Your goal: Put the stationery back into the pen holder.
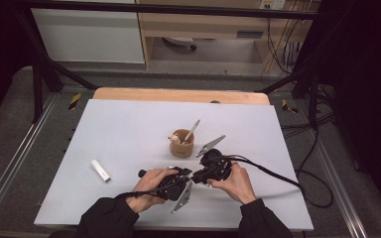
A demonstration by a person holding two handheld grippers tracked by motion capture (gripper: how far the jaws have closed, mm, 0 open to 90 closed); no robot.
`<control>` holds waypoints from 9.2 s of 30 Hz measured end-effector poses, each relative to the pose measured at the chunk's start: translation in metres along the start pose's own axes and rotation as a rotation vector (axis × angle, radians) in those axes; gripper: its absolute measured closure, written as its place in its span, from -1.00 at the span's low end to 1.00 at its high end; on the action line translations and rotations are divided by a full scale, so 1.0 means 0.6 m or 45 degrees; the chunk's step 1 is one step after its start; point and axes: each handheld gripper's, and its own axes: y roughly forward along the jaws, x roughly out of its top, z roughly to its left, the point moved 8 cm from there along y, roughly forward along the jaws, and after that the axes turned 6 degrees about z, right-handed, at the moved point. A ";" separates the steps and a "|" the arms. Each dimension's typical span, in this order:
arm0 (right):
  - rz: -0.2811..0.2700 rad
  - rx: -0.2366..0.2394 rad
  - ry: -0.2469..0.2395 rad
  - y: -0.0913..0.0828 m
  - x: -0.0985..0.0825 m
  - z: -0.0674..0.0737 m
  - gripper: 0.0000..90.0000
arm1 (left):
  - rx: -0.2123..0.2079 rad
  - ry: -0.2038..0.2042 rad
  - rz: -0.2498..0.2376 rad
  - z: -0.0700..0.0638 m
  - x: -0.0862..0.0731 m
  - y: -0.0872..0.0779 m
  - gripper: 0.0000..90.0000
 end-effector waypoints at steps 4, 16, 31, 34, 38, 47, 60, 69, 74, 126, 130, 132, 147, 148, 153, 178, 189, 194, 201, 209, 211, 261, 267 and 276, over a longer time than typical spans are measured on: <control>-0.002 0.000 0.004 -0.001 0.000 -0.001 0.75 | 0.010 0.031 0.011 0.000 0.000 -0.001 0.69; -0.048 0.005 0.030 -0.013 -0.001 0.000 0.55 | -0.015 -0.005 0.045 0.001 -0.008 0.000 0.73; -0.286 -0.106 0.103 -0.061 -0.049 -0.053 -0.38 | -0.039 -0.175 0.135 0.009 -0.054 -0.010 0.73; -0.317 -0.156 0.115 -0.059 -0.065 -0.069 -0.56 | -0.047 -0.253 0.133 0.014 -0.063 -0.015 0.73; -0.312 -0.187 0.162 -0.051 -0.081 -0.087 -0.73 | -0.050 -0.356 0.118 0.026 -0.070 -0.025 0.73; -0.330 -0.274 0.203 -0.040 -0.112 -0.115 -0.93 | -0.094 -0.689 0.038 0.050 -0.076 -0.039 0.73; -0.376 -0.341 0.281 -0.041 -0.152 -0.141 -0.98 | -0.112 -1.029 -0.079 0.108 -0.069 -0.063 0.73; -0.405 -0.332 0.254 -0.043 -0.166 -0.142 -0.98 | -0.068 -1.223 -0.141 0.159 -0.067 -0.064 0.73; -0.414 -0.314 0.259 -0.045 -0.173 -0.145 -0.98 | -0.062 -1.313 -0.161 0.179 -0.066 -0.056 0.73; -0.355 -0.302 0.242 -0.037 -0.185 -0.147 -0.98 | -0.031 -1.532 -0.156 0.241 -0.072 0.095 0.73; -0.355 -0.302 0.242 -0.037 -0.185 -0.147 -0.98 | -0.048 -1.529 -0.144 0.230 -0.077 0.102 0.73; -0.356 -0.300 0.242 -0.036 -0.185 -0.147 -0.98 | -0.054 -1.530 -0.150 0.225 -0.077 0.105 0.73; -0.344 -0.299 0.234 -0.033 -0.186 -0.146 -0.98 | -0.101 -1.505 -0.112 0.195 -0.091 0.110 0.73; -0.343 -0.299 0.234 -0.033 -0.186 -0.146 -0.98 | -0.105 -1.499 -0.104 0.192 -0.092 0.110 0.73; -0.337 -0.302 0.236 -0.032 -0.186 -0.147 -0.98 | -0.110 -1.477 -0.066 0.183 -0.100 0.111 0.70; -0.336 -0.302 0.239 -0.032 -0.187 -0.147 -0.98 | -0.146 -1.444 -0.025 0.189 -0.132 -0.008 -0.48; -0.331 -0.302 0.237 -0.030 -0.187 -0.147 -0.98 | -0.150 -1.473 0.081 0.122 -0.214 -0.064 -0.79; -0.325 -0.302 0.235 -0.029 -0.187 -0.147 -0.98 | -0.154 -1.502 0.120 0.090 -0.252 -0.081 -0.85; -0.321 -0.302 0.235 -0.029 -0.188 -0.147 -0.98 | -0.153 -1.548 0.108 0.053 -0.281 -0.104 -0.86; -0.320 -0.302 0.236 -0.029 -0.188 -0.147 -0.98 | -0.123 -1.610 0.157 0.014 -0.314 -0.129 -0.65; -0.318 -0.301 0.237 -0.029 -0.188 -0.146 -0.98 | -0.121 -1.650 0.145 0.007 -0.323 -0.135 -0.57; -0.316 -0.306 0.240 -0.027 -0.188 -0.147 -0.98 | -0.077 -1.780 0.322 -0.078 -0.419 -0.156 0.99; -0.311 -0.305 0.237 -0.026 -0.189 -0.147 -0.98 | -0.066 -1.791 0.301 -0.067 -0.420 -0.146 0.99; -0.307 -0.302 0.241 -0.025 -0.189 -0.146 -0.98 | -0.061 -1.784 0.283 -0.050 -0.420 -0.128 0.99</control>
